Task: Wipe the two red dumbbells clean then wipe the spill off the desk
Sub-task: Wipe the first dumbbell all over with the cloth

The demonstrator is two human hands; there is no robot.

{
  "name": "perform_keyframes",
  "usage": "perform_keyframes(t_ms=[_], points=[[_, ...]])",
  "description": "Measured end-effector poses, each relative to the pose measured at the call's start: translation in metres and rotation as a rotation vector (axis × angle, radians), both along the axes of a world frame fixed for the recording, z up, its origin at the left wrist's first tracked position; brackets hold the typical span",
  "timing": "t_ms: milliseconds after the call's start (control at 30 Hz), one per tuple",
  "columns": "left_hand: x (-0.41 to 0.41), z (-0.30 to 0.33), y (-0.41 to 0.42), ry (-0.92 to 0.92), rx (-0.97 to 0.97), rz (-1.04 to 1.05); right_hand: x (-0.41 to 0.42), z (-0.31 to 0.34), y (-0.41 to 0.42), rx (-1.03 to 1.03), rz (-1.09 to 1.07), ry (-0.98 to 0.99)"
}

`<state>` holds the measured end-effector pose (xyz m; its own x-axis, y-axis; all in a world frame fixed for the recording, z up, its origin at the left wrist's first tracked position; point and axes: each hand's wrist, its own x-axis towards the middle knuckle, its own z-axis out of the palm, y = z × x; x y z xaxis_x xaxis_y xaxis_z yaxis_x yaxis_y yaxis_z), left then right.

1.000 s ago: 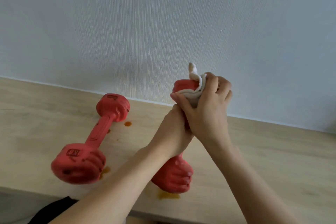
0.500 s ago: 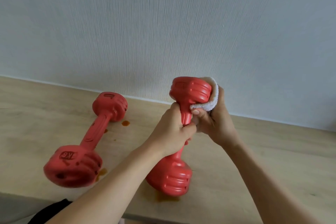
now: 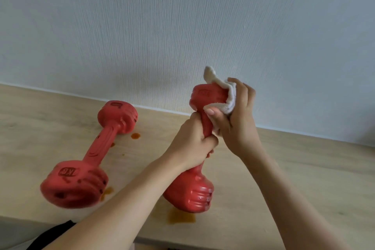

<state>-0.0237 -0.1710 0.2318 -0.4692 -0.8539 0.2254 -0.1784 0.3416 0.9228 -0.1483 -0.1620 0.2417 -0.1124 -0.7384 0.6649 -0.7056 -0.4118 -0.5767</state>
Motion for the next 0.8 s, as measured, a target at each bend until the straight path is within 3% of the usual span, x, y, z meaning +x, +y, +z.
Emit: perform_keyframes(t_ms=[267, 333, 600, 700, 800], points=[[0.001, -0.003, -0.002, 0.097, 0.129, -0.151, -0.018, -0.023, 0.001, 0.191, 0.458, -0.491], [0.003, -0.001, -0.002, 0.119, 0.165, -0.214, -0.019, -0.023, 0.003, 0.248, 0.481, -0.607], [0.012, 0.013, -0.004, 0.143, 0.242, -0.415, -0.018, 0.007, 0.015, 0.113, 0.367, -0.558], [0.011, 0.020, -0.002, 0.015, 0.158, -0.306, -0.012, 0.015, 0.019, 0.067, 0.302, -0.533], [0.017, 0.020, 0.015, -0.303, -0.075, 0.025, -0.007, 0.020, 0.026, 0.054, 0.227, -0.485]])
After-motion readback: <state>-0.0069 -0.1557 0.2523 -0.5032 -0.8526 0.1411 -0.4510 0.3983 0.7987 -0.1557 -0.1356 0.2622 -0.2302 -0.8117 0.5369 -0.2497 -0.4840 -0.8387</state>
